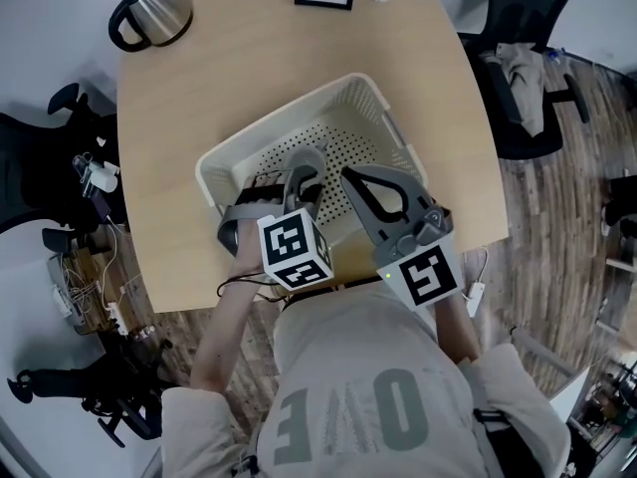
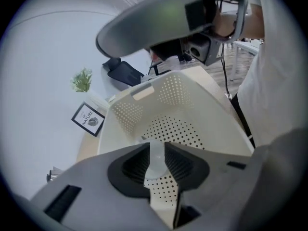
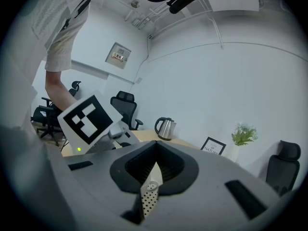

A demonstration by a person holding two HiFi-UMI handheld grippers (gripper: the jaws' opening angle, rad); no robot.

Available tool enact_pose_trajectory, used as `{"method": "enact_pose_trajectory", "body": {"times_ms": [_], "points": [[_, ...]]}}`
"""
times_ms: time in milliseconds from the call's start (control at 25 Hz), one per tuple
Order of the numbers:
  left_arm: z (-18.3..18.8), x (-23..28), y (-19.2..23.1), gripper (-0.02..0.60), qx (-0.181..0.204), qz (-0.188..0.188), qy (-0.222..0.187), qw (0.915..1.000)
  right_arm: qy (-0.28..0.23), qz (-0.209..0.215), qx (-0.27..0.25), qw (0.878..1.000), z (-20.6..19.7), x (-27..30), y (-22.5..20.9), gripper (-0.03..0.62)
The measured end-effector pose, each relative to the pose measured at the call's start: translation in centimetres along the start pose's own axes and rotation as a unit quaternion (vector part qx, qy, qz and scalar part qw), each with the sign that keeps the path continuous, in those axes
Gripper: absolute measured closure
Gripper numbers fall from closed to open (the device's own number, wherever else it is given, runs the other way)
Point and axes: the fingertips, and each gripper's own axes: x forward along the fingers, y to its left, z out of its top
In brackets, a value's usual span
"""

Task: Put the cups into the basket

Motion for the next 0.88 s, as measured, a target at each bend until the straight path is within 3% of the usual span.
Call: {"method": "enact_pose_trajectory", "body": {"times_ms": [200,320,440,640,720,880], "points": [[1.4,-4.4,2.5,0.483,-0.032,0.061,-0.058,0.9959,-0.001,-0.003,-0.023,1.0,1.2,0.3,0.1,0.595],[2.5,-8.4,5.4,0.563,-0.053,0.15,-0.109,0.9812,-0.005,-0.009,-0.039,0.999,2.3,0.5,-0.1,0.595],[3.6,-12.8,7.8,0.572,-0.091,0.237,-0.176,0.9511,-0.008,-0.017,-0.073,0.997,3.9,0.5,-0.2,0.595],[3.4,-17.7,10.5,0.572,-0.199,0.32,-0.283,0.8817,-0.045,-0.025,-0.101,0.994,7.6,0.5,-0.3,0.595],[3.0,-19.2,11.0,0.572,-0.213,0.344,-0.292,0.8667,-0.056,-0.033,-0.102,0.993,8.6,0.4,-0.5,0.595],[2.6,-21.4,10.9,0.572,-0.223,0.373,-0.3,0.8491,-0.06,-0.047,-0.109,0.991,9.2,0.6,-0.6,0.595]]}}
